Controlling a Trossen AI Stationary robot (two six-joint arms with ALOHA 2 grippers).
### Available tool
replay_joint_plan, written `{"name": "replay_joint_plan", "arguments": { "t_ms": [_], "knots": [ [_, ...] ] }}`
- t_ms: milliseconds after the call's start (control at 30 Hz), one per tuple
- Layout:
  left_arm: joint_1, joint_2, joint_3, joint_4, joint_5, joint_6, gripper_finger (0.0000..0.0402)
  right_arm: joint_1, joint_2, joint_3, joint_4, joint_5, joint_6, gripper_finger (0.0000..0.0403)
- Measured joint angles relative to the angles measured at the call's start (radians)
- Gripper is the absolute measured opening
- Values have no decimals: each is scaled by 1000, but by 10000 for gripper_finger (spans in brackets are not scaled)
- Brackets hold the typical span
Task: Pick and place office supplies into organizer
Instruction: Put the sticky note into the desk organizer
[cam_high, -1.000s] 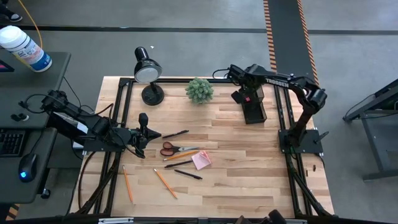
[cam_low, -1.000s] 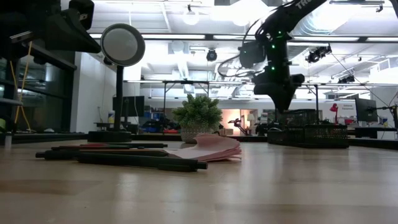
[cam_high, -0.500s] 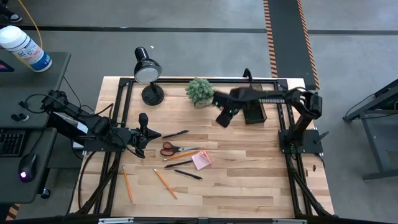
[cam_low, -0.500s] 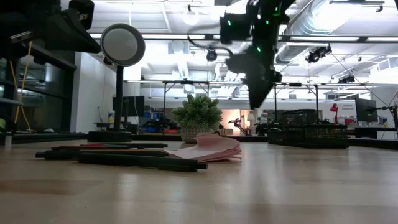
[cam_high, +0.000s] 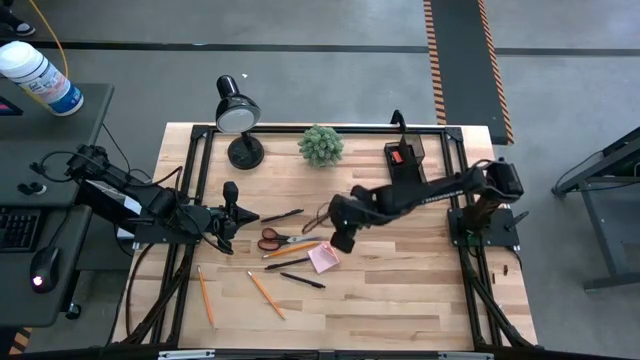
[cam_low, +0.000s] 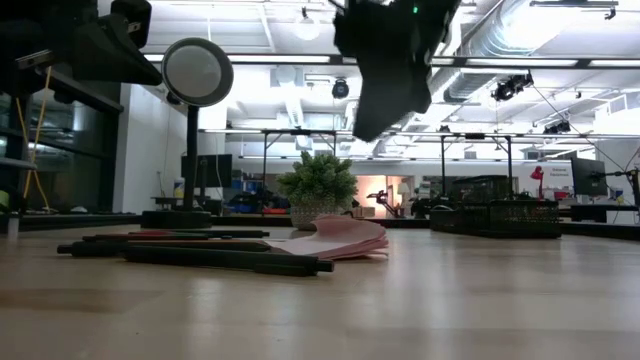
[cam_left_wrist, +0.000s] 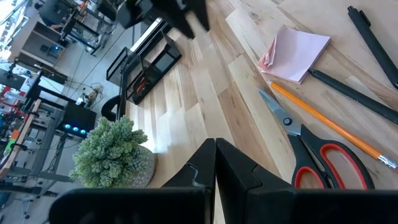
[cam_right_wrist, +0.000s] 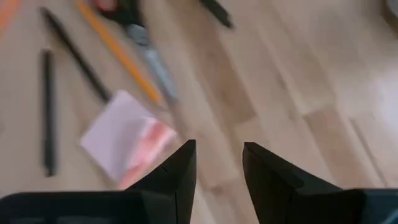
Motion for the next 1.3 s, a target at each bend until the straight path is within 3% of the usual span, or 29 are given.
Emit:
{"name": "replay_joint_plan", "arguments": {
  "t_ms": [133,267,533,833,1300],
  "knots": [
    [0,0,0,0,0,0,1,54,0,0,60,3,6,122],
    [0,0,0,0,0,0,1,52,9,0,62,18,197,127],
    [0,0,0,-6,0,0,1,31,137,0,57,-141,446,186],
    [0,0,0,-7,0,0,1,26,186,0,81,-200,493,261],
    [0,0,0,-6,0,0,1,64,228,0,169,-228,543,266]
  ]
}}
